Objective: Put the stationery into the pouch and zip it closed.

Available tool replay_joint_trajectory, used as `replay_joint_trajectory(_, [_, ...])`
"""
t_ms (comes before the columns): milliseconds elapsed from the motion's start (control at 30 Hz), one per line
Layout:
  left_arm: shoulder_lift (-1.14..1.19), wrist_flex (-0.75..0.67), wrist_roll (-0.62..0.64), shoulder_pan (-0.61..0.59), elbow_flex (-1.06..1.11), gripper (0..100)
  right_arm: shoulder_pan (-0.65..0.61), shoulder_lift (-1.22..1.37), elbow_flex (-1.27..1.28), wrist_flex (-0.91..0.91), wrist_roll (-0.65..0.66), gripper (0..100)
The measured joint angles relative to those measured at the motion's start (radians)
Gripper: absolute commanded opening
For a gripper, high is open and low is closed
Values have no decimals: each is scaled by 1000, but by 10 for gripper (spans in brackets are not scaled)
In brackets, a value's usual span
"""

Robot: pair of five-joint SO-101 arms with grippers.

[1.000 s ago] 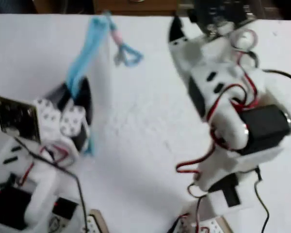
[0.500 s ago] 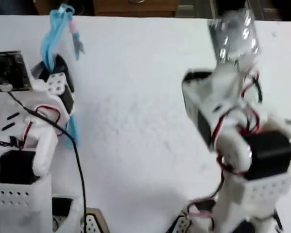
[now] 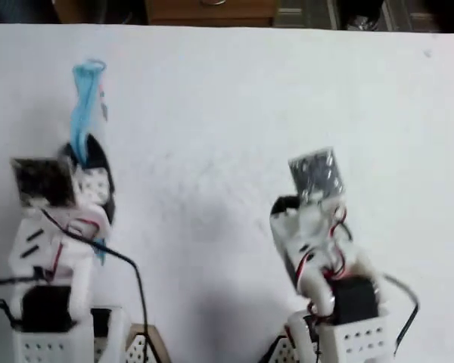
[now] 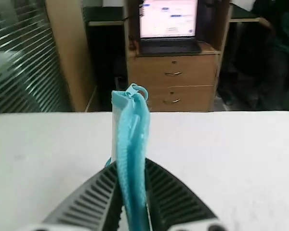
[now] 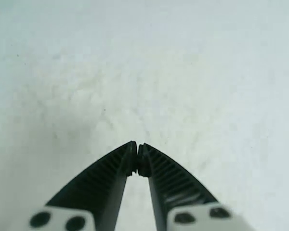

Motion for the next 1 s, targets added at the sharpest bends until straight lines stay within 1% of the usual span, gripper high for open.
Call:
replay_joint_trajectory(67, [-69,46,-55,78,29,72,6,-141,147,-23,0,19])
replay_joint_trajectory(167, [-147,104,-81,172,66,124,6,-324,282,-34,5,18])
replay_joint_trajectory(267, [-180,150,-80,203,77,182,5,-308,336,-35,40,18])
replay_joint_trajectory(367, [-183,192,-6,207,77,216,5,-308,371,-35,52,18])
replay_joint_trajectory(433, [-183,226,49,209,64,219,5,-316,387,-35,55,18])
replay_joint_trajectory(500, [-173,258,74,209,41,220,5,-334,414,-35,58,18])
replay_joint_trajectory(600, [-183,298,86,195,5,221,5,-356,453,-35,58,18])
replay_joint_trajectory(767, [-189,356,89,121,-91,222,5,-358,488,-35,58,18])
replay_joint_trajectory(933, [-196,512,89,100,-315,222,5,-358,548,-35,58,17])
replay_joint_trajectory(1000, [-196,585,89,100,-359,220,5,-358,557,-35,58,17])
